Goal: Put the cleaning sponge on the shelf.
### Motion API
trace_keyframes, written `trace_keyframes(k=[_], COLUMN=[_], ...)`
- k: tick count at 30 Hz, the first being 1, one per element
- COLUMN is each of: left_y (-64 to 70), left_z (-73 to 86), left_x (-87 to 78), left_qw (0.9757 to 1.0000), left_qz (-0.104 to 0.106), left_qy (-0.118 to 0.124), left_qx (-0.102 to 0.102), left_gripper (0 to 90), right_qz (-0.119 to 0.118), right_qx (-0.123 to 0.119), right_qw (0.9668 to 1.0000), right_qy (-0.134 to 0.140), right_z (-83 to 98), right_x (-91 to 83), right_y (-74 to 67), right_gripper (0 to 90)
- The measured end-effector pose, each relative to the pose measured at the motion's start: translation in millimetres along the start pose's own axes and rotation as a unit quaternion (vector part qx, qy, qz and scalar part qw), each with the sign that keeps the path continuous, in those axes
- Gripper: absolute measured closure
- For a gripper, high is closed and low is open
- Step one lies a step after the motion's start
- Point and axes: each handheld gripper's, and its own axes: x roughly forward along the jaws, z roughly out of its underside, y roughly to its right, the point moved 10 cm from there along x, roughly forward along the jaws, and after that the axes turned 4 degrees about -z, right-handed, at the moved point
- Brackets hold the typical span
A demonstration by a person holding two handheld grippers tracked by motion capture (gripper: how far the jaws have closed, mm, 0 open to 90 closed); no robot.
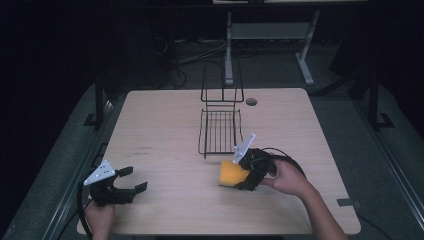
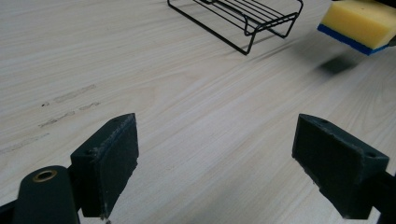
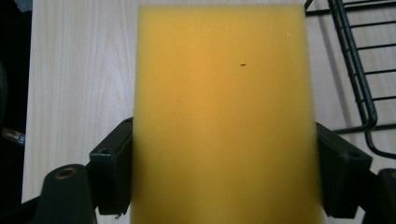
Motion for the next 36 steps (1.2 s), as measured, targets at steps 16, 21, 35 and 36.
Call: trace_keyframes(k=[16,21,35,36], left_y=[-1.3,-1.4,-1.8,-1.8], left_z=[0.2,0.0,0.1,0.1], left_x=[-1.2,-2.0,-1.9,-1.9], left_qw=[1.0000,1.0000,1.0000,1.0000], left_qz=[-0.002,-0.001,-0.001,-0.001], left_qy=[0.001,0.002,0.002,0.002], left_qx=[0.001,-0.001,-0.001,-0.001], left_gripper=[14.1,14.1,14.1,14.1], right_qz=[0.003,0.001,0.004,0.005], right_qx=[-0.006,-0.008,-0.006,-0.006], right_qw=[1.0000,0.9999,0.9999,0.9999], right_qy=[0.005,0.008,0.011,0.009], right_z=[-15.0,-21.3,-31.5,-32.3], right_x=[-1.5,-1.1,4.7,5.0], right_y=[13.5,20.8,41.2,42.0], right_gripper=[21.3,21.3,21.3,21.3])
